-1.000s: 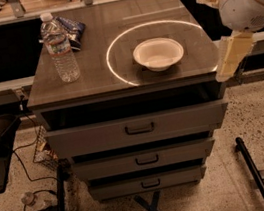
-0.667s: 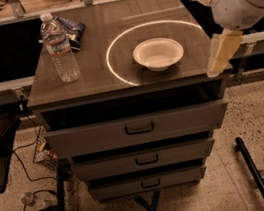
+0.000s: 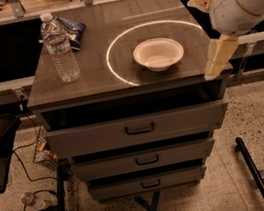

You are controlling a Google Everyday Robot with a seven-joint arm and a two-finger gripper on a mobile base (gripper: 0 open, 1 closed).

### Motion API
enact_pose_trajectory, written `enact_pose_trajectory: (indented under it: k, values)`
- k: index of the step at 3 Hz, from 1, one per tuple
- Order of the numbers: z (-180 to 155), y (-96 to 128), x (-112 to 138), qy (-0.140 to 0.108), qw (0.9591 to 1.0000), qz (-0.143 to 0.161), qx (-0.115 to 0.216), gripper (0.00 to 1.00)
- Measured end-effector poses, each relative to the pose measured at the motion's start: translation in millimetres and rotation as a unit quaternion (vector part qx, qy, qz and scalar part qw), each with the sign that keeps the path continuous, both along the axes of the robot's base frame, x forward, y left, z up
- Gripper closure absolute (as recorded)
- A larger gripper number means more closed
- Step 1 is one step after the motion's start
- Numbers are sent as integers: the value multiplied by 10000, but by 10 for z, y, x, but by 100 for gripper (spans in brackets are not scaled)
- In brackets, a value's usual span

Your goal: Move paper bowl near blue chip bag

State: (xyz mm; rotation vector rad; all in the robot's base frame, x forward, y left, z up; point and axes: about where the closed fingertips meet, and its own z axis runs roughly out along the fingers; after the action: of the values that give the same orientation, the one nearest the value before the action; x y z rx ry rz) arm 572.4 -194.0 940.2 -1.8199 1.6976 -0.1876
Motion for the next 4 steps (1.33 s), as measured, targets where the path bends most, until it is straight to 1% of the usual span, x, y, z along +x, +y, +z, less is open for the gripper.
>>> enact_pose_trajectory:
  k: [1,2,3,4]
  values:
    - [-236,-21,147,94,9998,80,141,0]
    - [-419,12,262,168,9993,205,280,0]
    - [-505,54,399,181,9987,374,278,0]
    - [-513,159,642,57,9977,652,163,0]
